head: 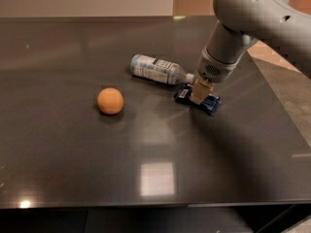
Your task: Move rxbar blueberry near blue plastic bottle
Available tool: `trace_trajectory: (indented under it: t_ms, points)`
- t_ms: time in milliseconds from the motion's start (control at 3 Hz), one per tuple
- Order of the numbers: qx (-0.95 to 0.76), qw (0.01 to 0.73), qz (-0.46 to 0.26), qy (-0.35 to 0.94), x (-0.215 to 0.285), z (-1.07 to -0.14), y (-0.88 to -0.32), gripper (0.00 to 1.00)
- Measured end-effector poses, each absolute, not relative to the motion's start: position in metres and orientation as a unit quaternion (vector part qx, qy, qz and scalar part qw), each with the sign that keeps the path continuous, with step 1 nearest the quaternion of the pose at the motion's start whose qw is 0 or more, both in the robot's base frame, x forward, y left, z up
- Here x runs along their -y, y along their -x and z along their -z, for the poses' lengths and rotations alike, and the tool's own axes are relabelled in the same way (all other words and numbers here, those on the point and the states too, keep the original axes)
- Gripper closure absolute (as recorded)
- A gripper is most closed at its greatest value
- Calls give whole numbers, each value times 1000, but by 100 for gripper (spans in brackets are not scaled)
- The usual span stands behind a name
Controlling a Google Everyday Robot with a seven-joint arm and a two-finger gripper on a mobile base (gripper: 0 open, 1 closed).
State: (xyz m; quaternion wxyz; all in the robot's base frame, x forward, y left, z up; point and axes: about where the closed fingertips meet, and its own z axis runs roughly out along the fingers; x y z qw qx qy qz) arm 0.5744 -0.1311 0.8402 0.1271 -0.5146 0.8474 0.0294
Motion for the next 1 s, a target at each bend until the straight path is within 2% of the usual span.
trace_trajectory:
  t_ms: [333, 667, 1000]
  points:
    - [-847, 127, -29, 515, 130, -840, -574, 12]
    - [-847, 126, -30, 516, 130, -839, -574, 0]
    - [-847, 126, -30, 516, 130, -839, -574, 0]
